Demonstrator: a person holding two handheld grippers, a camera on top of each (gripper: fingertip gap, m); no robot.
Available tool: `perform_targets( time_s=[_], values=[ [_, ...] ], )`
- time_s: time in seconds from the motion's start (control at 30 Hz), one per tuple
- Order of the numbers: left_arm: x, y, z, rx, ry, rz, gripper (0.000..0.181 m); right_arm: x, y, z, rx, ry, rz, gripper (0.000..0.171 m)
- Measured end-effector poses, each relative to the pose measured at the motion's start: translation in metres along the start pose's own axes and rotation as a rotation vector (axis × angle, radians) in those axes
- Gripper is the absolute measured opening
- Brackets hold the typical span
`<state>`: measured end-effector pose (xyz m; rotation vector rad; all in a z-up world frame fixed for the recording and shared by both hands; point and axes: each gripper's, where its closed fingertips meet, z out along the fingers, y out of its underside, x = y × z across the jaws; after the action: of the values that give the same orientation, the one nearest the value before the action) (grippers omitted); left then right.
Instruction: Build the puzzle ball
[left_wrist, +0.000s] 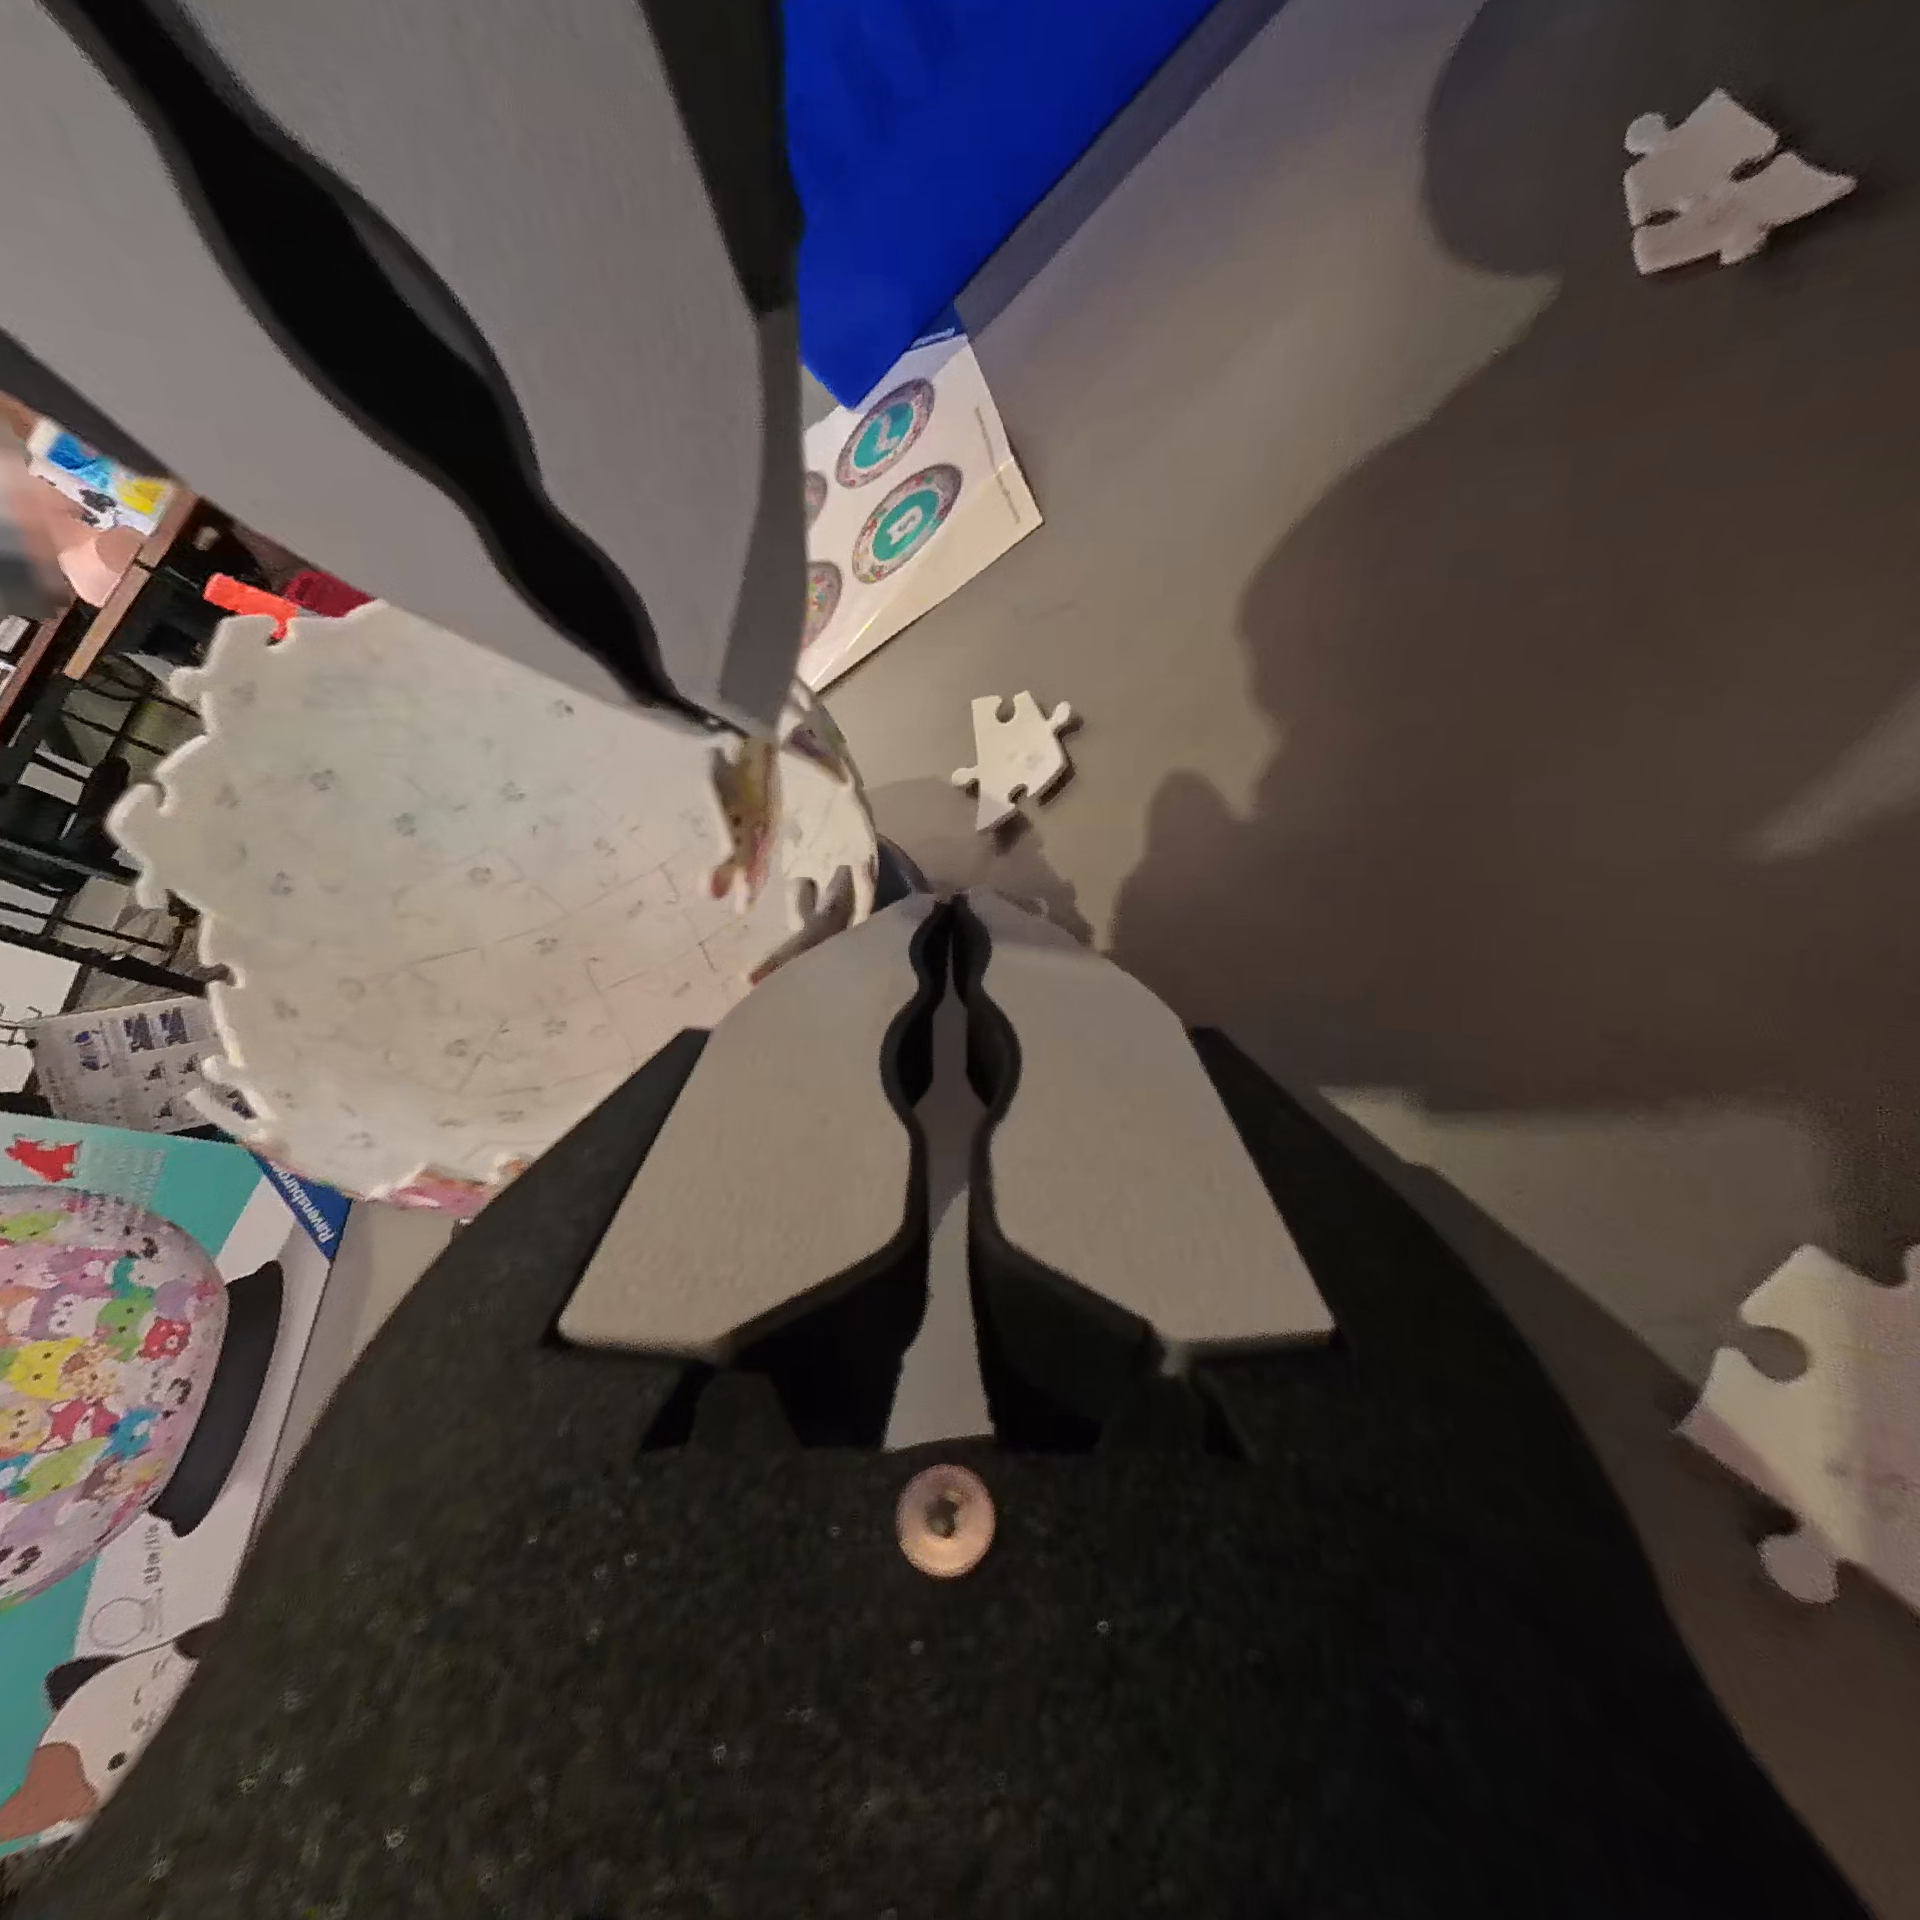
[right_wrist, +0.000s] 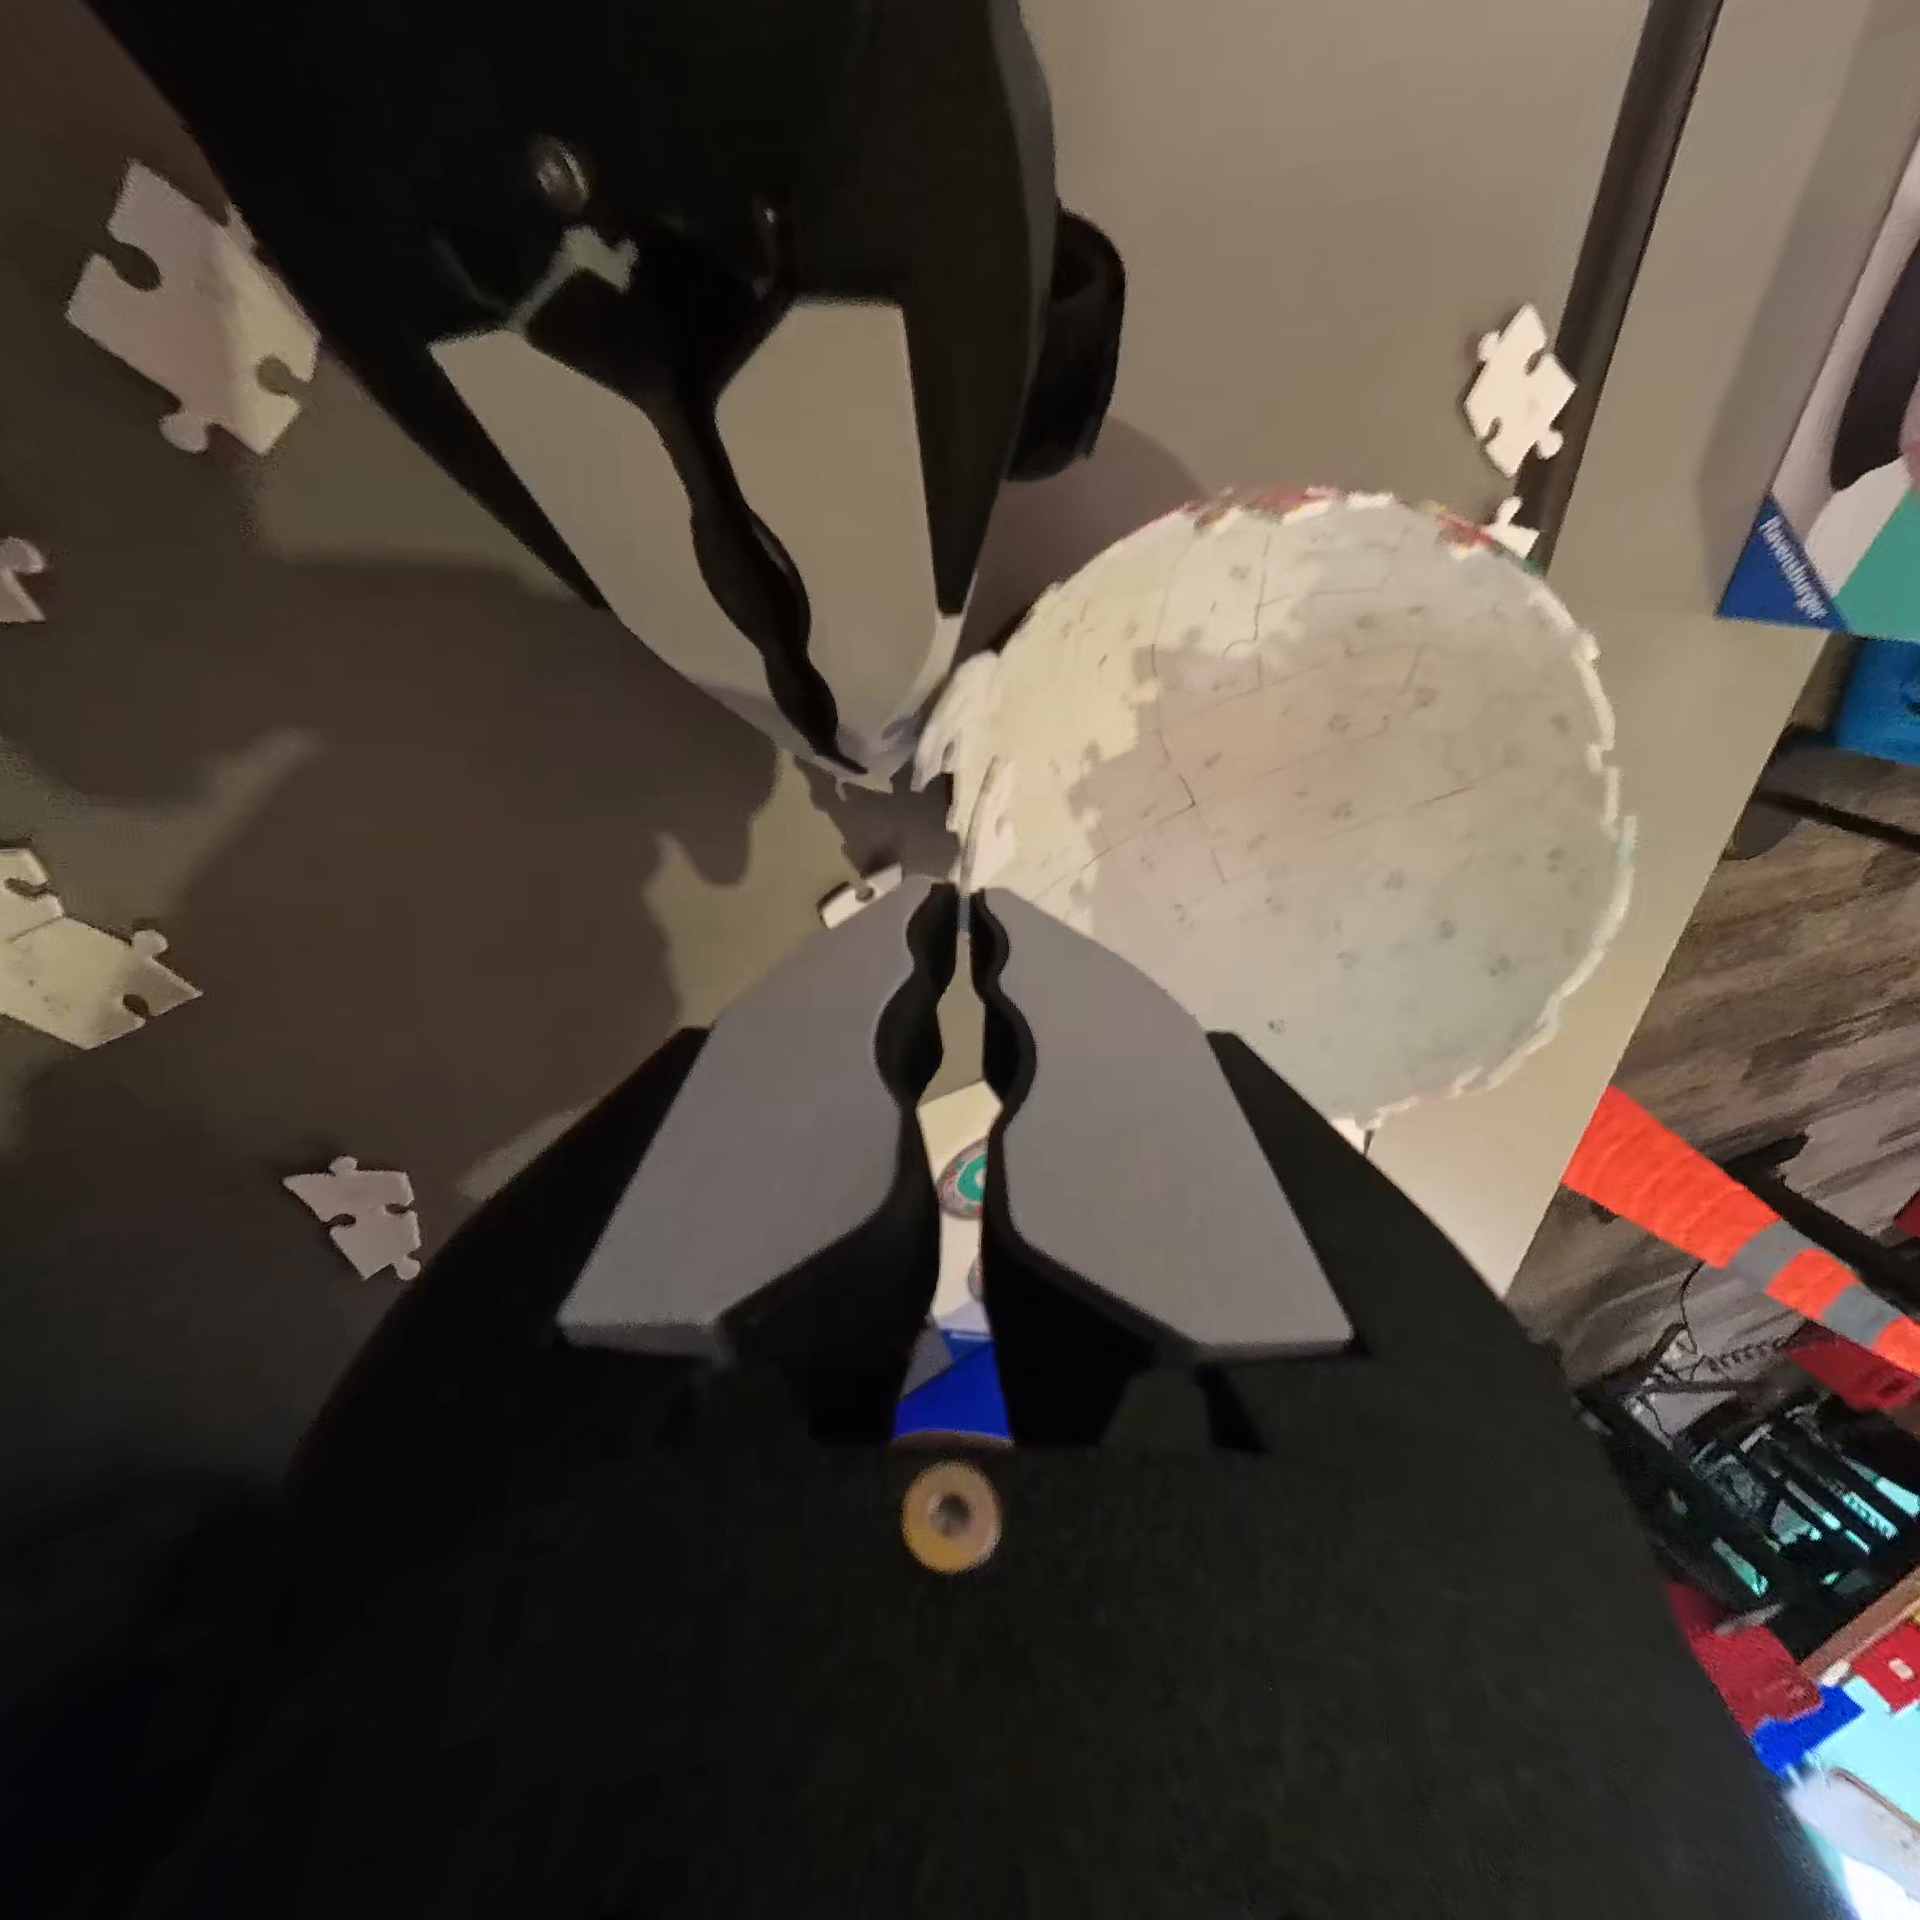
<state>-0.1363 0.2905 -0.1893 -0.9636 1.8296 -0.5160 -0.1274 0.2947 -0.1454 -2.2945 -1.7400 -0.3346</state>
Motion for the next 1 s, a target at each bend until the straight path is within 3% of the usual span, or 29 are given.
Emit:
perform_targets(
  time_s=[0.3, 1.0],
  values=[
    [-0.002, 0.0, -0.001, 0.004, -0.009, -0.009, 0.0, -0.004, 0.001, 0.007, -0.132, -0.045, -0.039, 0.003],
    [0.003, 0.004, 0.01, -0.042, 0.003, 0.055, 0.0, -0.008, 0.009, 0.015, -0.201, -0.148, -0.023, 0.003]
  ],
)
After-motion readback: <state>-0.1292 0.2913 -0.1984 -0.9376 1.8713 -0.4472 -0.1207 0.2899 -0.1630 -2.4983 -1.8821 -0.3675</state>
